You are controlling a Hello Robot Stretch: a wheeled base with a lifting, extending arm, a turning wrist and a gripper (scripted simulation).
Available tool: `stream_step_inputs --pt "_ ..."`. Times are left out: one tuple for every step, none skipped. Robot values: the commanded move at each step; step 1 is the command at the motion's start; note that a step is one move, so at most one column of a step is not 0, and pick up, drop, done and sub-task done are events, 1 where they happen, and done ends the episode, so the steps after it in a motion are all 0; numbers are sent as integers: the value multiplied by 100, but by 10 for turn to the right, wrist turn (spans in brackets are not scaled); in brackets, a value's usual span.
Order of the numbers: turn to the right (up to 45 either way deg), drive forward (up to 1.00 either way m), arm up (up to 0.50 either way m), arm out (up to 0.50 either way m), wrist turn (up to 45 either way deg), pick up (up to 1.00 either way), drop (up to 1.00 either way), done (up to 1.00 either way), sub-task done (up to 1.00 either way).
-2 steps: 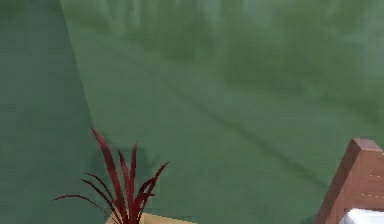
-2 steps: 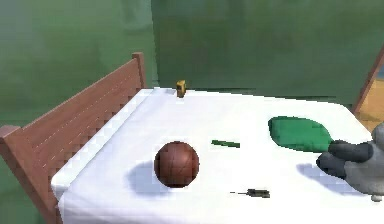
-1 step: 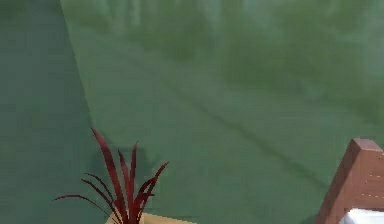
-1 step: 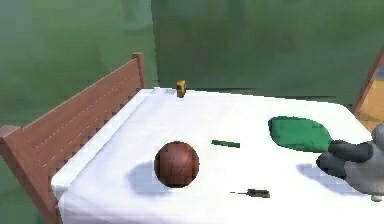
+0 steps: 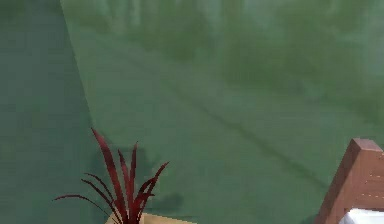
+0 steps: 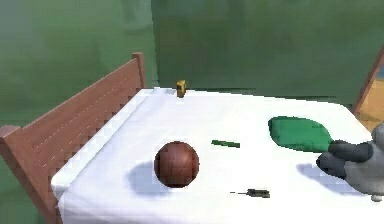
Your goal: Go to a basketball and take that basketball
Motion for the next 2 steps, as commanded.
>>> stream_step_inputs --pt "0 0 0 36 0 0 0 0 0" --pt "0 0 0 0 450 0 0 0 0"
